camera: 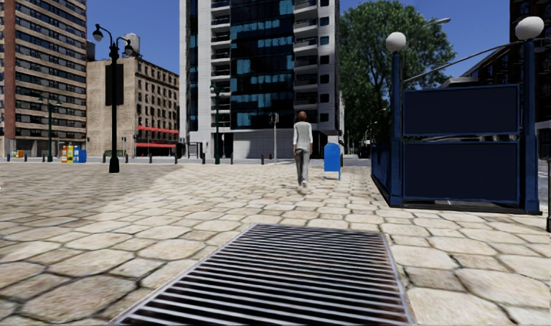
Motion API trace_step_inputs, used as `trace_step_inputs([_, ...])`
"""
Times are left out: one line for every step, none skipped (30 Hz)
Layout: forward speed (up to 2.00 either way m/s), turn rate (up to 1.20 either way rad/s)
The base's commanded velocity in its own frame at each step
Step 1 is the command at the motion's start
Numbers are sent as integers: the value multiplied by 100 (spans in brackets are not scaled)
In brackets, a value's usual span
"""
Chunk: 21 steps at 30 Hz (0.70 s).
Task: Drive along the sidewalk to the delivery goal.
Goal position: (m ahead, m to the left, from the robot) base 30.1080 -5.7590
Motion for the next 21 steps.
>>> trace_step_inputs([200, 11])
trace_step_inputs([200, 1])
trace_step_inputs([200, 0])
trace_step_inputs([200, 0])
trace_step_inputs([200, 0])
trace_step_inputs([200, 0])
trace_step_inputs([200, 0])
trace_step_inputs([200, 0])
trace_step_inputs([200, 0])
trace_step_inputs([200, 0])
trace_step_inputs([200, 0])
trace_step_inputs([200, 0])
trace_step_inputs([200, 0])
trace_step_inputs([200, 0])
trace_step_inputs([200, 0])
trace_step_inputs([200, 0])
trace_step_inputs([200, 0])
trace_step_inputs([200, 0])
trace_step_inputs([200, 0])
trace_step_inputs([200, 0])
trace_step_inputs([200, 0])
